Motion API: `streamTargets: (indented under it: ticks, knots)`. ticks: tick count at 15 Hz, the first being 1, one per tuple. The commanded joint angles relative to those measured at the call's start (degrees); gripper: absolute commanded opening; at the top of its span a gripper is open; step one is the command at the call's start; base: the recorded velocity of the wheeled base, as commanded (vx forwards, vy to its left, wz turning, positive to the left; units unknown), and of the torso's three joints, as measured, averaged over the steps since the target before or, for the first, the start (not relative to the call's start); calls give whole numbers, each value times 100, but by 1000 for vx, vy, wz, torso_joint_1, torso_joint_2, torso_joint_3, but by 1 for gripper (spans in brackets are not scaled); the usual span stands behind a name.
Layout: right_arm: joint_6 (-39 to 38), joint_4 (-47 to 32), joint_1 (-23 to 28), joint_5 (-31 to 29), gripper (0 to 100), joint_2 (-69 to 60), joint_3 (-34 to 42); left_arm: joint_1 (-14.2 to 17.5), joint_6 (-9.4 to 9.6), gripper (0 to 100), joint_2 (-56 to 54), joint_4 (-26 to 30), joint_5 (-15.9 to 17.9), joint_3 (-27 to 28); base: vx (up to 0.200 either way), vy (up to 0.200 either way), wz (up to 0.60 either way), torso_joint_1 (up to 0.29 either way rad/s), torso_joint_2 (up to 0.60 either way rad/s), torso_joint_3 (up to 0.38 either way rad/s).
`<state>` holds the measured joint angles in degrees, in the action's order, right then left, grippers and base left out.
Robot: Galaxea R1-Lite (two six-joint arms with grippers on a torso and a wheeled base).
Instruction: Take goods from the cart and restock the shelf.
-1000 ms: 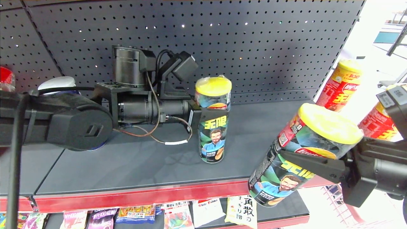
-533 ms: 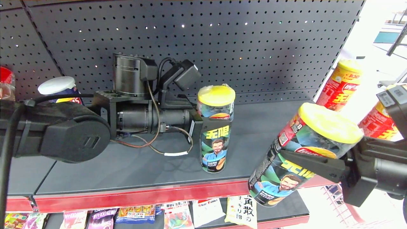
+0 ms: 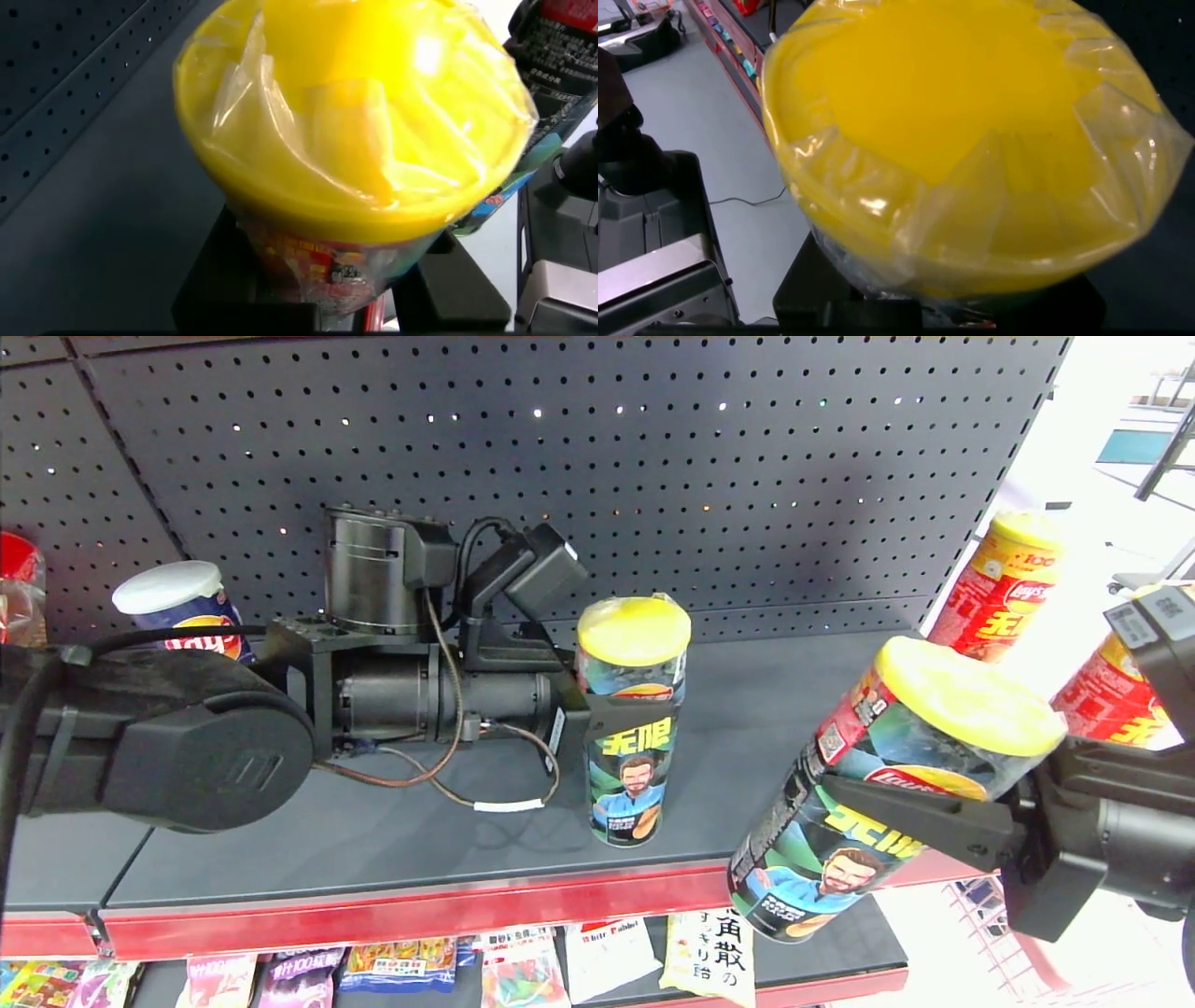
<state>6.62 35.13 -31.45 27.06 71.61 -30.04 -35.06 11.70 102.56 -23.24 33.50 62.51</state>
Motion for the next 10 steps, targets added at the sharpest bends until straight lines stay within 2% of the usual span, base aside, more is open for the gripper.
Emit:
streamTargets:
  ticks: [1,6,7,10]
  knots:
    - [-3,2,-10,1,0,-6,-2,-1,-1,0,-8,38,7,-20,0,0,0,0,0,0]
    - [-3,2,-1,1,0,2,-2,-10,-1,0,-8,38,34,-29,0,0,0,0,0,0]
    - [-3,2,-1,1,0,2,-2,-1,7,100,-8,38,69,-37,0,0,0,0,0,0]
    - [-3,11,-1,1,0,64,-2,-1,-1,100,-34,38,16,-64,0,0,0,0,0,0]
